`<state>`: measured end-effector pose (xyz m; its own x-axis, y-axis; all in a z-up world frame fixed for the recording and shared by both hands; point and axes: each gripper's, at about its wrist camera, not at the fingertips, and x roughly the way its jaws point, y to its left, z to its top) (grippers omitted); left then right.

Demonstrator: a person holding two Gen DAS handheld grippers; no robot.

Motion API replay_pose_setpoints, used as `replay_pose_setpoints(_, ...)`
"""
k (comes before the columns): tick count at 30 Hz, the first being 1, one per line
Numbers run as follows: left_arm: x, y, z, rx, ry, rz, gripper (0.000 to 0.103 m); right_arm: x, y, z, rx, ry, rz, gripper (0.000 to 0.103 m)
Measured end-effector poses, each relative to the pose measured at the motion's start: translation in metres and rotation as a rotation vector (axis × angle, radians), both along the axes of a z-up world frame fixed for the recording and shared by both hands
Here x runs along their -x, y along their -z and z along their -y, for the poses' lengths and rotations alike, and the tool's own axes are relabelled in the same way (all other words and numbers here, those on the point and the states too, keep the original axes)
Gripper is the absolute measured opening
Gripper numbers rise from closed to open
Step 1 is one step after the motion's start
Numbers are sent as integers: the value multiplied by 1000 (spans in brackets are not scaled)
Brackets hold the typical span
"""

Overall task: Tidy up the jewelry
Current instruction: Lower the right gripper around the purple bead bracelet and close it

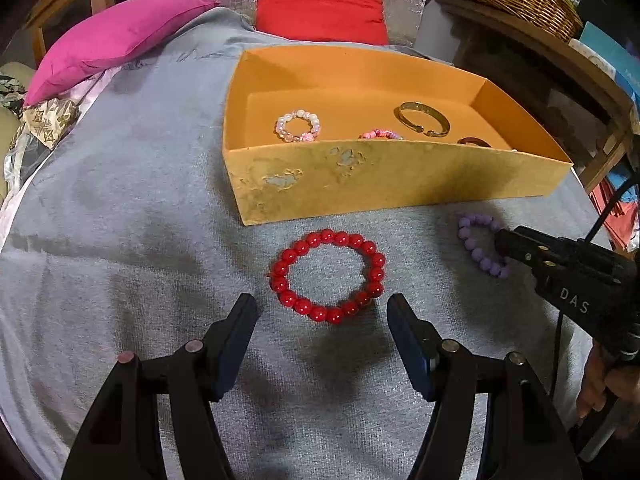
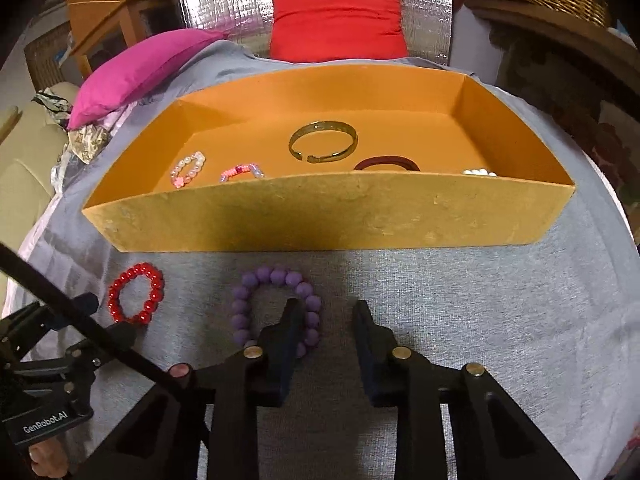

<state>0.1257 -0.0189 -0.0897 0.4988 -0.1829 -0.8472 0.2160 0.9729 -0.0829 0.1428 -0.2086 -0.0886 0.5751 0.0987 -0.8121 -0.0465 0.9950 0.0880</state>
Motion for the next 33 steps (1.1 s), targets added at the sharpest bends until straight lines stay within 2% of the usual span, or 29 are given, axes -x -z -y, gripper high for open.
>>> replay_pose_setpoints(13,-1,0,3,12,12,6,68,12,-3,45,22,78,-6,25)
replay_pose_setpoints(33,-7,4,17,-15,19,13,68,21,-4,72,-108,97,-35,27)
